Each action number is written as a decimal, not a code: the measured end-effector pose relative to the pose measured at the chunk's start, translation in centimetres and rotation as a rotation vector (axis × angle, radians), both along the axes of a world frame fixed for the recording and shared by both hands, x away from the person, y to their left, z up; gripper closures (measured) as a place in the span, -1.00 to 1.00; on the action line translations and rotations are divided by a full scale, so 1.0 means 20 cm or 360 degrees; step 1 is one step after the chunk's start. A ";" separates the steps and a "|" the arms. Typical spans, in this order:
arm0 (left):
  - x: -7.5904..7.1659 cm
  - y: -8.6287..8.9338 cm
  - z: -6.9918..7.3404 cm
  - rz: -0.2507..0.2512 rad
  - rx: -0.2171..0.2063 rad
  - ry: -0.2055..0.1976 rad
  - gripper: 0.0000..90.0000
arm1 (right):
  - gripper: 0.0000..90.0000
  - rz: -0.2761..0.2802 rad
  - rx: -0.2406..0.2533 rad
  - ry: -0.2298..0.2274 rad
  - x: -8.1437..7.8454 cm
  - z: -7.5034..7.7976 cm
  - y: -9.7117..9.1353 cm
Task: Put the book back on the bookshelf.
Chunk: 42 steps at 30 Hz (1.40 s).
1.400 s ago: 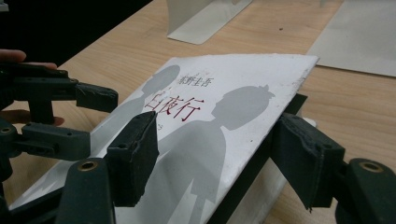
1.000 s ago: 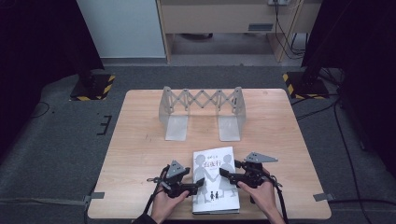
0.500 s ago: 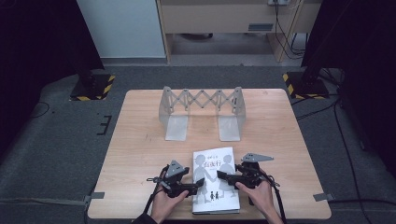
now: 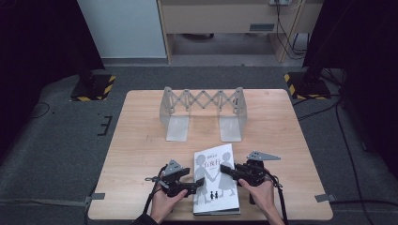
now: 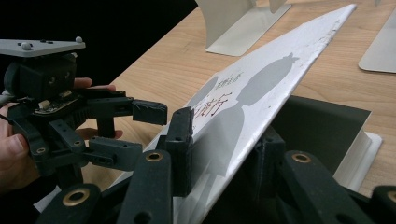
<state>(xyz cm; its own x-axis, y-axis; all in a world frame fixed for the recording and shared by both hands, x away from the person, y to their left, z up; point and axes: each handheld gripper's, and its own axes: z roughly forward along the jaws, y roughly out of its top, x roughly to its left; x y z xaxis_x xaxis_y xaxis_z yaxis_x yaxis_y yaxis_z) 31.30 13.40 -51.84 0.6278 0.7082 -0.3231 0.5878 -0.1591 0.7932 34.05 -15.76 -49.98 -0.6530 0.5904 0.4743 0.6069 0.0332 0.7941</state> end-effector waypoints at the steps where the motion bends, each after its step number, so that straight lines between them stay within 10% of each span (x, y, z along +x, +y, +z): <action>1: 0.00 0.00 0.00 -0.0002 0.0003 -0.0003 -0.53 | 0.48 0.0000 0.0000 0.0000 0.00 0.00 0.00; 33: 0.00 0.00 0.00 -0.0013 0.0011 -0.0022 -0.55 | 0.05 0.0066 0.0106 0.0172 0.05 0.01 -0.02; 42: 0.00 -0.01 -0.01 -0.0021 0.0040 -0.0026 -0.55 | 0.05 0.0095 0.0008 0.0211 0.03 -0.05 0.07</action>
<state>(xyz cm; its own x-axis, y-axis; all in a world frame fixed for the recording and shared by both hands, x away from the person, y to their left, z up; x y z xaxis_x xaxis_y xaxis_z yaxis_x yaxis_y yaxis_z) 31.27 13.20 -52.01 0.6420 0.7077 -0.2950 0.5725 -0.1865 0.7984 34.59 -14.41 -51.08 -0.6183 0.5495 0.5619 0.7036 0.0686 0.7072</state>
